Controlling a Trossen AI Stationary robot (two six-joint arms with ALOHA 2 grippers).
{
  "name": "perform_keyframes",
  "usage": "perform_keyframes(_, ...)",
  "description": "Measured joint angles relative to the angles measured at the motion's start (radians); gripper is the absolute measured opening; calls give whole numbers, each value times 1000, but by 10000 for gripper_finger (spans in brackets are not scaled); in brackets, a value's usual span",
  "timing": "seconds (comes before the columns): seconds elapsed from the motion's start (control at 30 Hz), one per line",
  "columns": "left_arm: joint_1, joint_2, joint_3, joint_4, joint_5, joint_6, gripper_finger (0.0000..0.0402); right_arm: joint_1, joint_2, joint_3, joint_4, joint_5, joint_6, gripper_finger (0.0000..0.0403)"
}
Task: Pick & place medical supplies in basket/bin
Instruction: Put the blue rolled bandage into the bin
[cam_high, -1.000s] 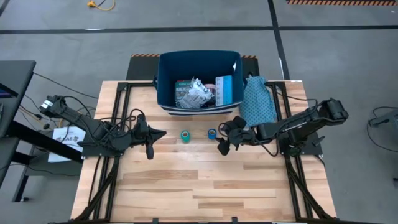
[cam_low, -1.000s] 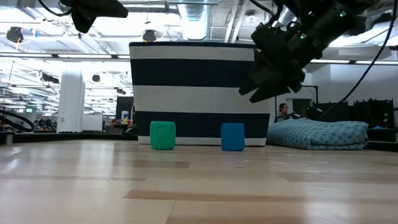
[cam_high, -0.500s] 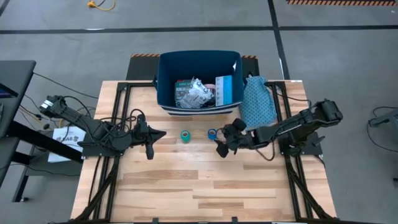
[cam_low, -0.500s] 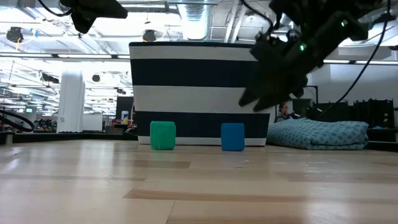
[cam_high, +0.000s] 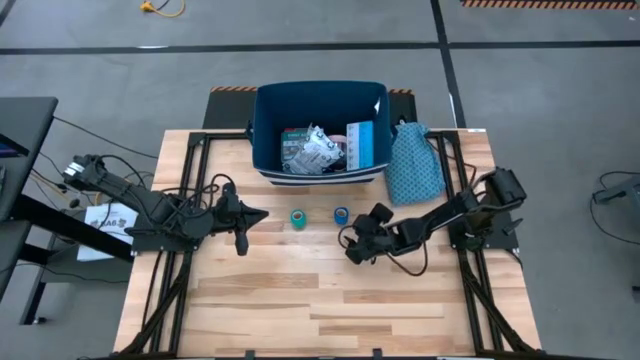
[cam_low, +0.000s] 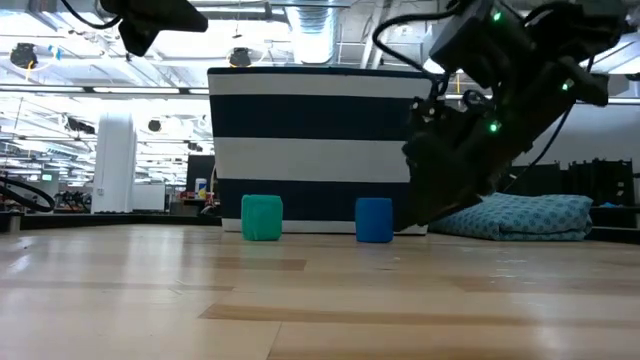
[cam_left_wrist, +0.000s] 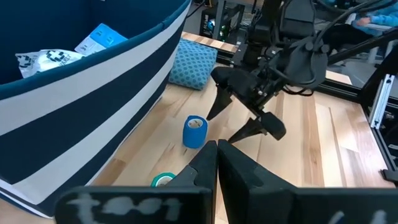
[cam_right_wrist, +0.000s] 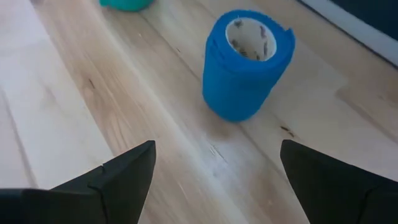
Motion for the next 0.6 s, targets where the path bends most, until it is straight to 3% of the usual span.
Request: perform_keyframes(0.6, 14, 0, 0, -6, 24, 0, 0, -100, 46, 0, 113, 7, -2, 338)
